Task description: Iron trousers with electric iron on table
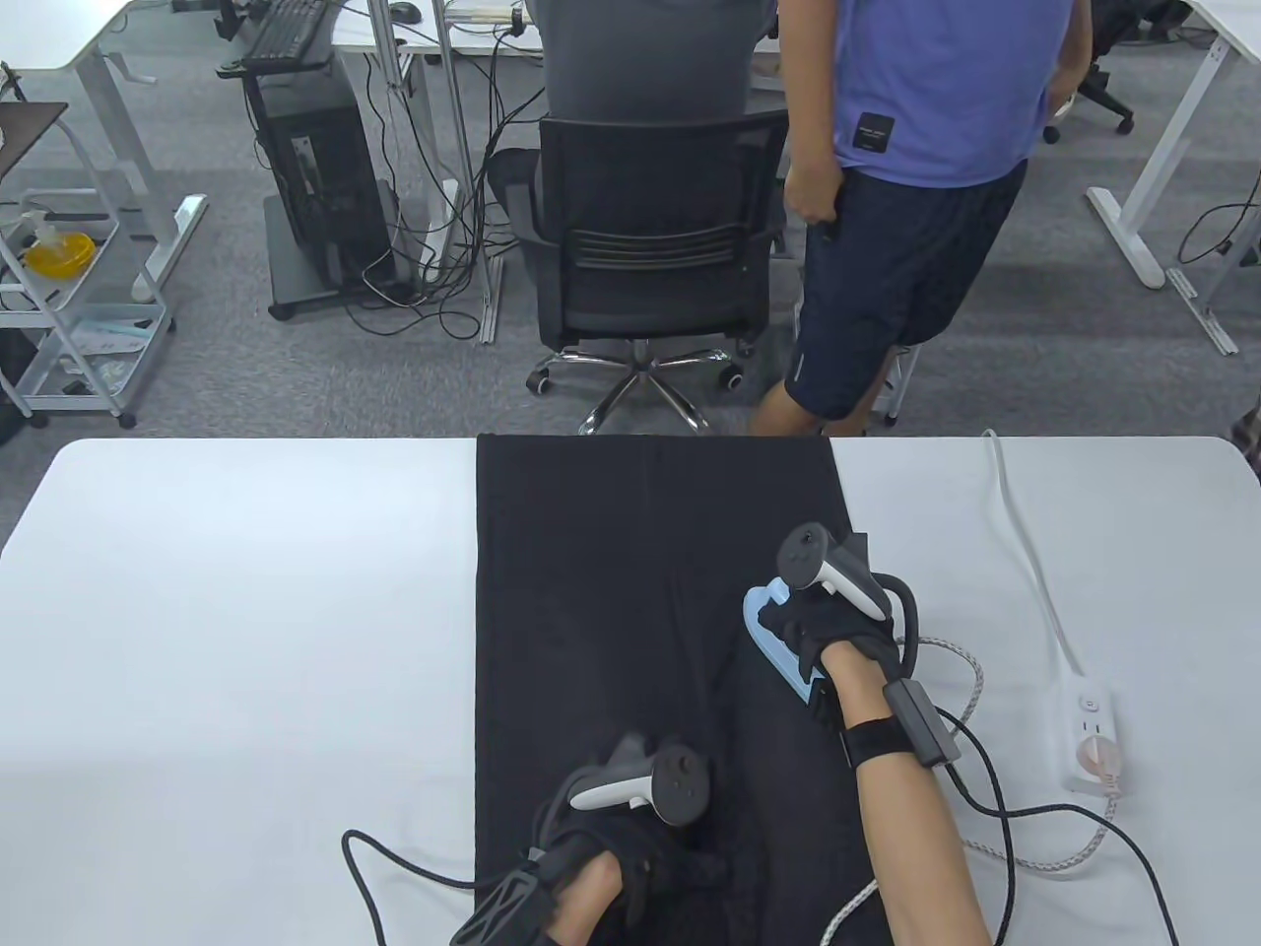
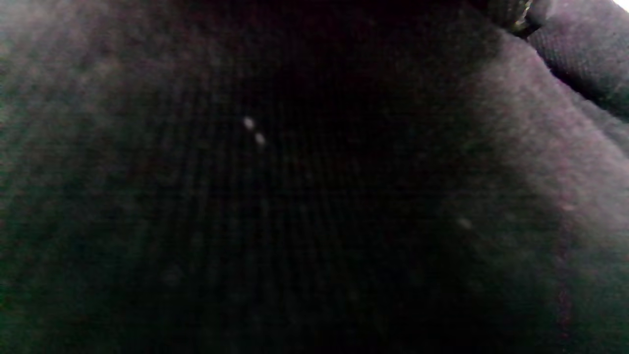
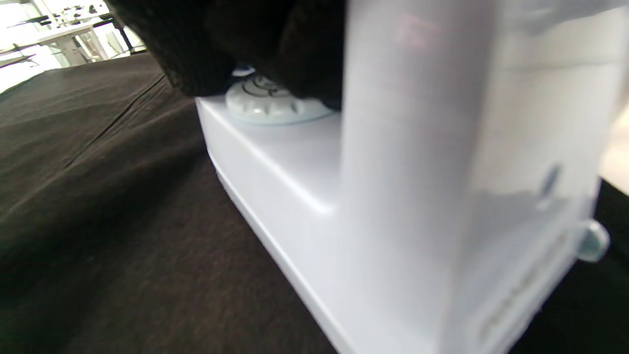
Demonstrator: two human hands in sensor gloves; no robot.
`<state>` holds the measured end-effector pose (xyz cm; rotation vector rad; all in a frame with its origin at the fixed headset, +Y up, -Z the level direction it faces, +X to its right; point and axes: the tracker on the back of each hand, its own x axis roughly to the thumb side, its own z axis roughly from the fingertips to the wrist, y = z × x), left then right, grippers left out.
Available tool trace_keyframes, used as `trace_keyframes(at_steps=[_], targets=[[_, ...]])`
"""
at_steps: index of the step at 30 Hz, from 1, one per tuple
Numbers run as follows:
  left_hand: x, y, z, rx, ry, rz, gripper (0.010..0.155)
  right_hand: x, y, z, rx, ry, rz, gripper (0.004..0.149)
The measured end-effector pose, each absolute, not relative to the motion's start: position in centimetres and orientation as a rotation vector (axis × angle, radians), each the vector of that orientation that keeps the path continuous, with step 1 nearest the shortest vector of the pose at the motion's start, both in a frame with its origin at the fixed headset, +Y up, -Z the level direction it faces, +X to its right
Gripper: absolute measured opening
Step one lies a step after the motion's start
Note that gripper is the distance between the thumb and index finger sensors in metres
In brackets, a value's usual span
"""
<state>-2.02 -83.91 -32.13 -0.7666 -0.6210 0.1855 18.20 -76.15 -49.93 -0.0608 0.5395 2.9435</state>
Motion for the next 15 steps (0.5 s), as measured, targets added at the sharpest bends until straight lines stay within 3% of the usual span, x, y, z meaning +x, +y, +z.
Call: trace_keyframes(at_steps=[6, 15], targets=[[-2.1, -84.0, -32.1, -0.764, -0.624, 0.187, 0.108, 17.6, -76.2, -46.3, 0.174, 0.577, 2.954, 0.048], [-2.2, -83.9, -32.2, -0.767, -0.604, 0.183, 0.108, 18.0, -76.4, -37.2, 0.472, 0.611, 2.955, 0.048]])
